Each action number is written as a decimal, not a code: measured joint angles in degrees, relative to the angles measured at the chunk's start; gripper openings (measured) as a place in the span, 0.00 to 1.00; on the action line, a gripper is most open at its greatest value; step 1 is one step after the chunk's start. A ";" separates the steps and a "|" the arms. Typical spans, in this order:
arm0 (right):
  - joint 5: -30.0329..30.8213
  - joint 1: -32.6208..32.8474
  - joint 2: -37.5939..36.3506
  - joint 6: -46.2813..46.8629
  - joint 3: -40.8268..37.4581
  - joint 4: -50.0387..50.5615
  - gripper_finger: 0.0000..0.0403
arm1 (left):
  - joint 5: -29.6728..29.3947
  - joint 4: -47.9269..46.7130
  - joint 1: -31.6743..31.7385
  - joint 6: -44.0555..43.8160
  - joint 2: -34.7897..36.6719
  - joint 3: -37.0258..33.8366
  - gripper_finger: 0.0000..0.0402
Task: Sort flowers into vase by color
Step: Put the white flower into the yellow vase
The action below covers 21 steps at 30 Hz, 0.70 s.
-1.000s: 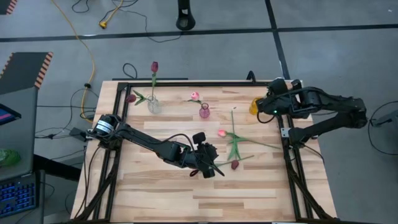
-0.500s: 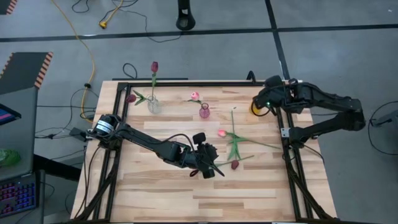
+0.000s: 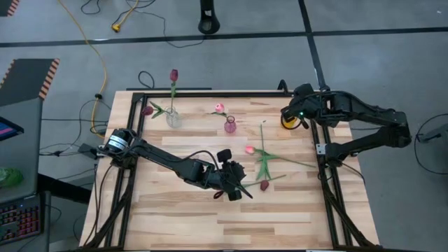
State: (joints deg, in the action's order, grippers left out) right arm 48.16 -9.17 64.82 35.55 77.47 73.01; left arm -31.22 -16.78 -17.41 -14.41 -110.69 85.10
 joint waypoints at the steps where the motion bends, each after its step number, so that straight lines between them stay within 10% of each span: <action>1: 0.00 0.00 0.00 -0.15 0.00 0.00 0.11 | 0.00 0.00 0.00 0.00 0.00 0.00 0.28; 21: -5.04 -7.29 3.60 -4.52 0.00 0.26 0.11 | 1.03 0.00 0.00 0.00 0.00 0.00 0.28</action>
State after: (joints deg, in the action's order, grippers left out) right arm 43.12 -16.46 68.42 31.03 77.47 73.28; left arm -30.20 -16.78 -17.41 -14.41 -110.69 85.10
